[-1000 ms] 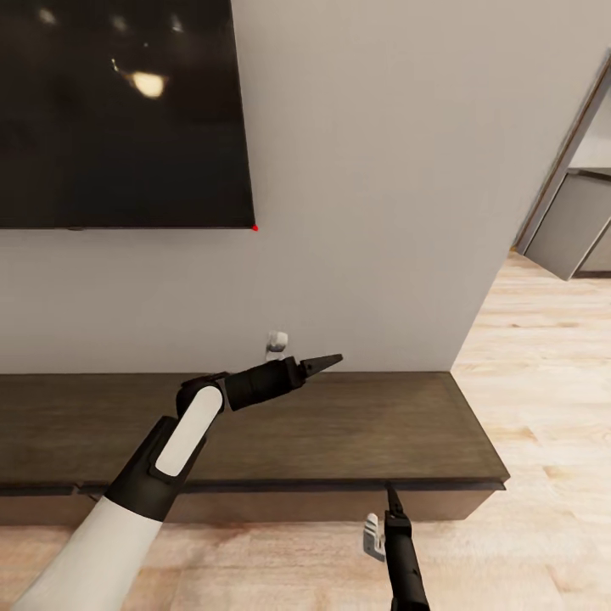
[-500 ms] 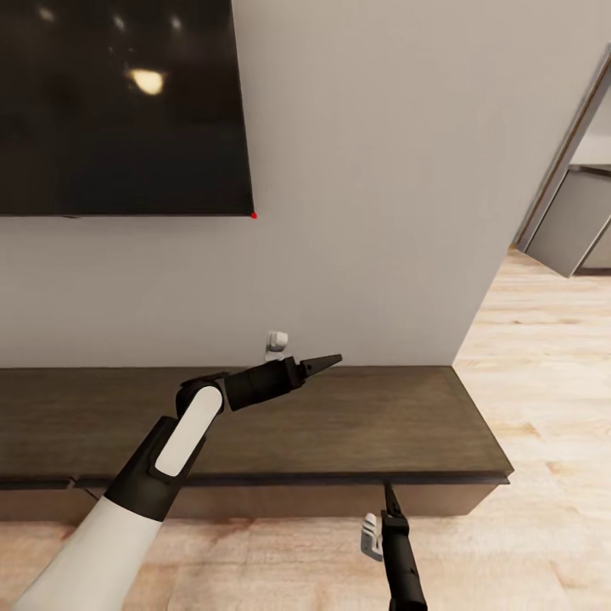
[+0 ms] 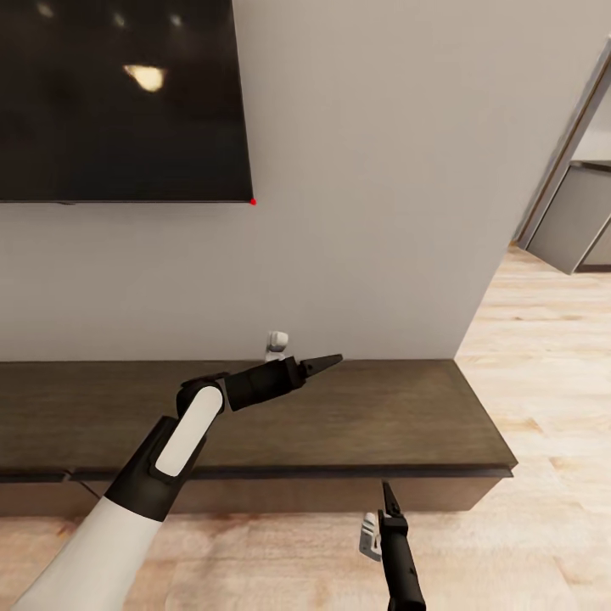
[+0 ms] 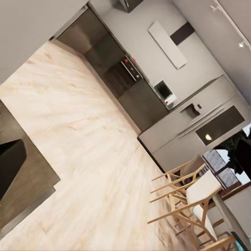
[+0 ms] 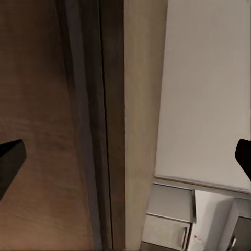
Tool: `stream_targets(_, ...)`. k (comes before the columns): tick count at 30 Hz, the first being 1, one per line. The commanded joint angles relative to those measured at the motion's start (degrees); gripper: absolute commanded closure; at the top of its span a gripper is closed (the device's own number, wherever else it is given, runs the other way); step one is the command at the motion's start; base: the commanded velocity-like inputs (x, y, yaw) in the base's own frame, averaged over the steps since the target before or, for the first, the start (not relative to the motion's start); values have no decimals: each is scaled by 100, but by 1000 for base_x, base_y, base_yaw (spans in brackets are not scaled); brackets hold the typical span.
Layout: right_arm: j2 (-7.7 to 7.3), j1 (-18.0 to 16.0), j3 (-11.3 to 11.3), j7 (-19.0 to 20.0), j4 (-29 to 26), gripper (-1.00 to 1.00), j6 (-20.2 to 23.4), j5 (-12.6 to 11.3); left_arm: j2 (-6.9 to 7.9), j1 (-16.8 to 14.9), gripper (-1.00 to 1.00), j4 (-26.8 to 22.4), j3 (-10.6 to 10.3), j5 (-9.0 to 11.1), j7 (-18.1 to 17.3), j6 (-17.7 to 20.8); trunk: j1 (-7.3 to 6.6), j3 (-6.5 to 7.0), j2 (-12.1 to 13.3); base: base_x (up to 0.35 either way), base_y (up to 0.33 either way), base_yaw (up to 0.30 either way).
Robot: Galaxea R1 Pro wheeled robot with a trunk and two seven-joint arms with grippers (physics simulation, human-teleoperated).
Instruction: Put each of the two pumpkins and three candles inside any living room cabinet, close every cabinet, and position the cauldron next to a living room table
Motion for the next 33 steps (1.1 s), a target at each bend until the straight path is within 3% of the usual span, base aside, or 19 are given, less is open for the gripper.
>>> stream_targets(1, -1, 0, 0, 0, 0, -100, 0, 0, -1, 0, -100, 0, 0, 2, 0, 2, 23, -18, -42, 0, 0, 0)
stream_targets(28, -2, -79, -9, -17, 0, -100, 9, -27, -1, 0, -100, 2, 0, 2, 0, 1, 616, -503, -1124, 0, 0, 0)
stream_targets(33, -2, -88, -9, -328, -8, -100, -16, -30, -1, 0, -100, 7, 0, 2, 0, 1, 725, -593, -1325, 0, 0, 0)
